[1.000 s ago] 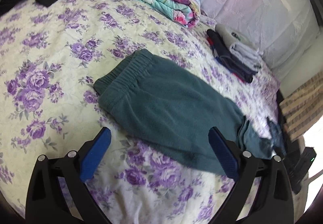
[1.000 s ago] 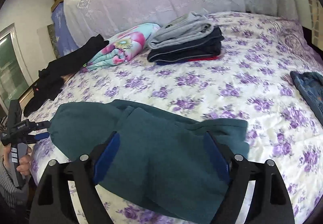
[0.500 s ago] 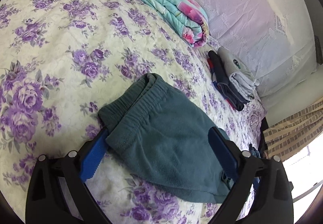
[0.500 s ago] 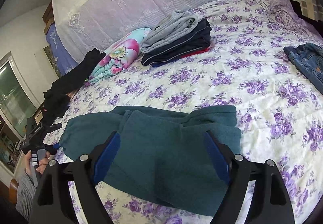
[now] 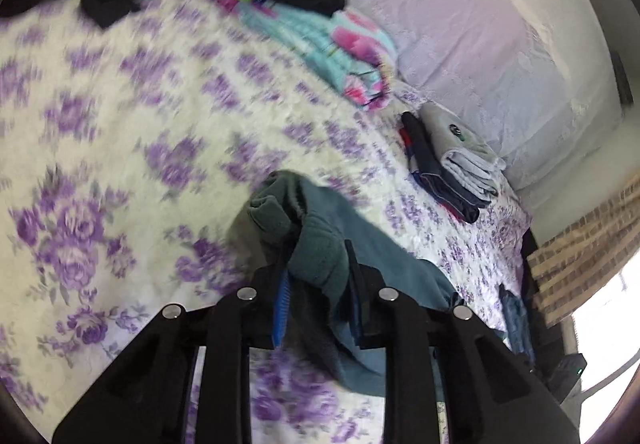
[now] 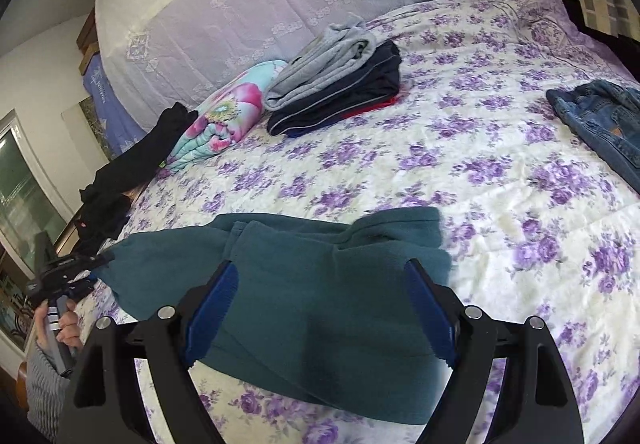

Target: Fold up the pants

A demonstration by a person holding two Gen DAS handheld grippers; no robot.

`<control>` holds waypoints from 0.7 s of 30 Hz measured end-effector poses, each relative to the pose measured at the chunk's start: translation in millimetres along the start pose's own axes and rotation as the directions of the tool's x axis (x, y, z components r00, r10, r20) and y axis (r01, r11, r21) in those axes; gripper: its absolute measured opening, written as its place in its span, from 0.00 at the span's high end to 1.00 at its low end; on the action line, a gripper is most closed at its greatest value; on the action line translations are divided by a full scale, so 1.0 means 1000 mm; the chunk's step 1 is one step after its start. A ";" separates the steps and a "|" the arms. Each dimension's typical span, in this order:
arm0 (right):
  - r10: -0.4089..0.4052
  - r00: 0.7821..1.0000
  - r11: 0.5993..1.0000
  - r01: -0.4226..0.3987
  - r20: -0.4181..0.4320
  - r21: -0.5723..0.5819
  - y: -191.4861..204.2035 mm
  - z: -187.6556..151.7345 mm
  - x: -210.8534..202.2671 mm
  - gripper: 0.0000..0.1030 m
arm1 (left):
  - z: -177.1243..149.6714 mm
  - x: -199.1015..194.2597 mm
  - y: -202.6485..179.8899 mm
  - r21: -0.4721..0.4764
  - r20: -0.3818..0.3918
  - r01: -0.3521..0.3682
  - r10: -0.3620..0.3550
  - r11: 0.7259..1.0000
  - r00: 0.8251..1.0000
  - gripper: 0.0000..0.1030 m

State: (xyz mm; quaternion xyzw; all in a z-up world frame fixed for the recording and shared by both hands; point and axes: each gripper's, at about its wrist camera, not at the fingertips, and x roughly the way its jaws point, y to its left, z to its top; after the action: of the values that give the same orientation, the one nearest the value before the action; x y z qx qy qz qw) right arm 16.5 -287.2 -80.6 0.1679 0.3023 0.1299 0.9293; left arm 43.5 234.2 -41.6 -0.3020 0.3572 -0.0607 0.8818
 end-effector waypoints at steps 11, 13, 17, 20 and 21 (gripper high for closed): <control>-0.018 0.999 0.993 0.013 0.045 0.121 -0.047 -0.005 -0.021 0.17 | -0.024 0.017 -0.181 0.490 0.016 -0.006 -0.002 0.872 1.000 0.81; -0.028 0.998 0.989 0.020 0.056 0.145 -0.057 -0.006 -0.028 0.17 | -0.039 0.029 -0.212 0.556 0.008 0.004 -0.010 0.831 1.000 0.82; -0.043 0.996 0.978 0.025 0.083 0.209 -0.080 -0.011 -0.041 0.17 | -0.086 0.052 -0.283 0.679 -0.039 0.081 -0.074 0.730 0.997 0.82; -0.054 0.994 0.965 0.027 0.095 0.260 -0.098 -0.016 -0.050 0.16 | -0.131 0.069 -0.324 0.748 -0.103 0.151 -0.111 0.647 0.988 0.82; -0.061 0.993 0.961 0.032 0.098 0.275 -0.104 -0.018 -0.053 0.16 | -0.152 0.076 -0.336 0.777 -0.124 0.167 -0.113 0.607 0.986 0.82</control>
State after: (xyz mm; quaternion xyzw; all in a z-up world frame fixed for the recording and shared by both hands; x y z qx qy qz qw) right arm -21.9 -395.6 -107.3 0.2938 0.2718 0.0563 0.9147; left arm 34.9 -136.4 21.3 0.0886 0.2975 -0.2886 0.9057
